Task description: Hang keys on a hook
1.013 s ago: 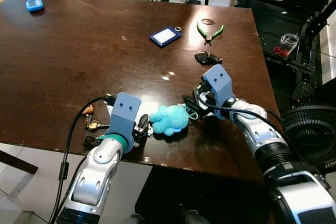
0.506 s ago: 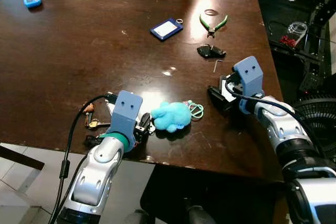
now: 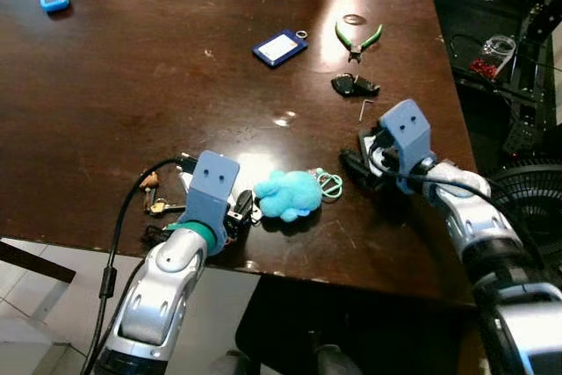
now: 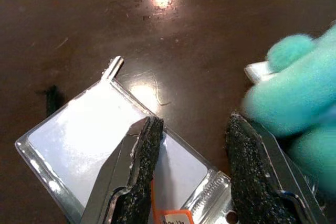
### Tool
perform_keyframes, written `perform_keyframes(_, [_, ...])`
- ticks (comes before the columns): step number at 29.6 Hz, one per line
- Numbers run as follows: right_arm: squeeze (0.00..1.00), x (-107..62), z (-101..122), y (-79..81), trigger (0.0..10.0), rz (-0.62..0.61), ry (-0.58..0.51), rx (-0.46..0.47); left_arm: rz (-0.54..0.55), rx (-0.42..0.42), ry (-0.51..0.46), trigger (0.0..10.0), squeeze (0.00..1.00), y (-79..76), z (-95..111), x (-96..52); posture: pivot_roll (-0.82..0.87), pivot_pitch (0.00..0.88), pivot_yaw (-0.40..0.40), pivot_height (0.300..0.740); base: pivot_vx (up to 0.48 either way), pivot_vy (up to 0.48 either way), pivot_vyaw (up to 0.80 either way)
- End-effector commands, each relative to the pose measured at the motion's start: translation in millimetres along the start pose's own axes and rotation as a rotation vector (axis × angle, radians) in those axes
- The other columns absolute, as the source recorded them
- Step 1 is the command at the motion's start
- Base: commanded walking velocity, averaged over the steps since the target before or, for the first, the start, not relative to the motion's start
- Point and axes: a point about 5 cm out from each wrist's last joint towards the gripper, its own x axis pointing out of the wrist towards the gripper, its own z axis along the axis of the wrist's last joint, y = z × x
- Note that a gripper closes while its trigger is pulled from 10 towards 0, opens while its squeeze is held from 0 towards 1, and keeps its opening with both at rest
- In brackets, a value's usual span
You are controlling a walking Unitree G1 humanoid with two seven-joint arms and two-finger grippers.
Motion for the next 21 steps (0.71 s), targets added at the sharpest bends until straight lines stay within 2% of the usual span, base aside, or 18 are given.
perform_keyframes(1, [0.00, -4.0, -13, 20.4, 10.0, 0.141, 0.053, 0.023, 0.003, -0.014, 0.073, 10.0, 0.00, 0.5, -16, -3.0, -0.06, 0.281, 0.119, 0.740, 0.000, 0.000, 0.00])
perform_keyframes(2, [0.00, -9.0, -10, 28.2, 10.0, 0.205, 0.039, 0.023, 0.003, -0.015, 0.073, 10.0, 0.00, 0.5, -16, -2.8, -0.07, 0.283, 0.118, 0.740, 0.000, 0.000, 0.00])
perform_keyframes(3, [0.00, -9.0, -10, 28.2, 10.0, 0.205, 0.039, 0.023, 0.003, -0.015, 0.073, 10.0, 0.00, 0.5, -16, -2.8, -0.07, 0.283, 0.118, 0.740, 0.000, 0.000, 0.00])
perform_keyframes(5, [0.00, -20.6, -3, 42.1, 10.0, 0.298, 0.013, 0.029, 0.002, -0.017, 0.072, 10.0, 0.00, 0.3, -15, -2.2, -0.07, 0.283, 0.118, 0.740, 0.000, 0.000, 0.00])
perform_keyframes(6, [0.00, -20.6, -3, 42.1, 10.0, 0.298, 0.013, 0.029, 0.002, -0.017, 0.072, 10.0, 0.00, 0.3, -15, -2.2, -0.07, 0.283, 0.118, 0.740, 0.000, 0.000, 0.00])
perform_keyframes(10, [0.00, -36.7, 6, 59.4, 10.0, 0.368, -0.010, 0.029, -0.002, -0.017, 0.070, 10.0, 0.00, 0.4, -15, -0.9, -0.08, 0.284, 0.118, 0.740, 0.000, 0.000, 0.00])
perform_keyframes(17, [0.00, -43.7, 6, 62.1, 10.0, 0.357, -0.010, 0.036, -0.004, -0.017, 0.070, 10.0, 0.00, 0.5, -15, -0.5, -0.08, 0.282, 0.119, 0.740, 0.000, 0.000, 0.00])
perform_keyframes(20, [0.00, -46.0, 8, 61.0, 10.0, 0.335, -0.014, 0.047, -0.005, -0.016, 0.070, 10.0, 0.00, 0.5, -15, -0.4, -0.08, 0.281, 0.121, 0.740, 0.000, 0.000, 0.00])
perform_keyframes(21, [0.00, -47.5, 11, 57.8, 10.0, 0.293, -0.022, 0.065, -0.006, -0.015, 0.070, 10.0, 0.00, 0.6, -15, -0.2, -0.08, 0.279, 0.122, 0.740, 0.000, 0.000, 0.00])
